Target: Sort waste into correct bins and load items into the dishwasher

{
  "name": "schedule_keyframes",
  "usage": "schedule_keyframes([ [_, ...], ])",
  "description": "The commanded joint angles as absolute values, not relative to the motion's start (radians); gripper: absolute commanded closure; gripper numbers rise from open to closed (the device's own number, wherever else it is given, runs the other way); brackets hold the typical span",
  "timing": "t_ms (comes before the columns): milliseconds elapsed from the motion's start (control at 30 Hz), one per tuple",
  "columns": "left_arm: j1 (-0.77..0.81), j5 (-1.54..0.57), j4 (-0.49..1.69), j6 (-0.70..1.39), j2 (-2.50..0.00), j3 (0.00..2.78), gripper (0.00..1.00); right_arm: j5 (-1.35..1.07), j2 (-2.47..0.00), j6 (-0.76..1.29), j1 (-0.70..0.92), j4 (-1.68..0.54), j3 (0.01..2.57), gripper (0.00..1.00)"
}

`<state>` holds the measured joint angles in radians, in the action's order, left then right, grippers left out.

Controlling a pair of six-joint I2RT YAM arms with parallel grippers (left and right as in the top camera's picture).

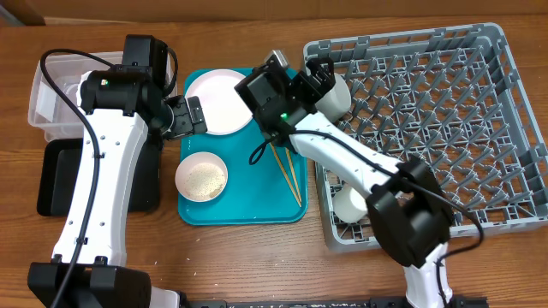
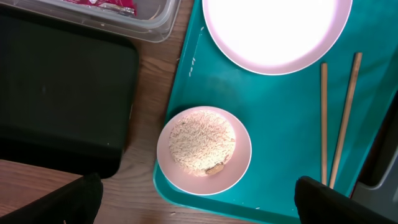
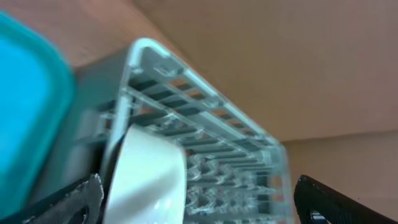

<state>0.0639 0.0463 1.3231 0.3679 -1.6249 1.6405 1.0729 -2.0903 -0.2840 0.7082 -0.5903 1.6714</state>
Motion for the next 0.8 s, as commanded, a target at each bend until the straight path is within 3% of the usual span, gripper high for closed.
schedule_keyframes([
  [0,0.066,0.056,1.324,0.374,-1.610,1.638,0.00,0.664,-1.895,-0.103,0.699,-0.695,1.685,0.00],
  [233,0.066,0.056,1.324,0.374,-1.610,1.638,0.00,-0.188,-1.810,0.107,0.694,-0.867,1.683,0.00],
  [333,0.066,0.056,1.324,0.374,-1.610,1.638,0.00,-0.412,-1.814,0.110,0.696,-0.829,1.647,0.03],
  [467,0.066,-0.004,1.290,0.420,-1.610,1.638,0.00,-0.432,-1.827,0.203,0.701,-0.755,1.583,0.07],
  [500,0.066,-0.002,1.280,0.413,-1.610,1.638,0.00,-0.414,-1.832,0.249,0.701,-0.736,1.563,0.12],
  [567,0.056,0.002,1.286,0.400,-1.610,1.660,0.00,-0.366,-1.843,0.385,0.701,-0.703,1.523,0.12],
  [667,0.012,0.005,1.354,0.394,-1.610,1.749,0.00,-0.358,-1.855,0.466,0.707,-0.634,1.467,0.18],
  [700,-0.022,0.009,1.413,0.378,-1.609,1.825,0.00,-0.284,-1.868,0.539,0.727,-0.604,1.439,0.26],
  [767,-0.062,0.010,1.465,0.361,-1.608,1.905,0.00,-0.207,-1.877,0.592,0.750,-0.586,1.421,0.27],
])
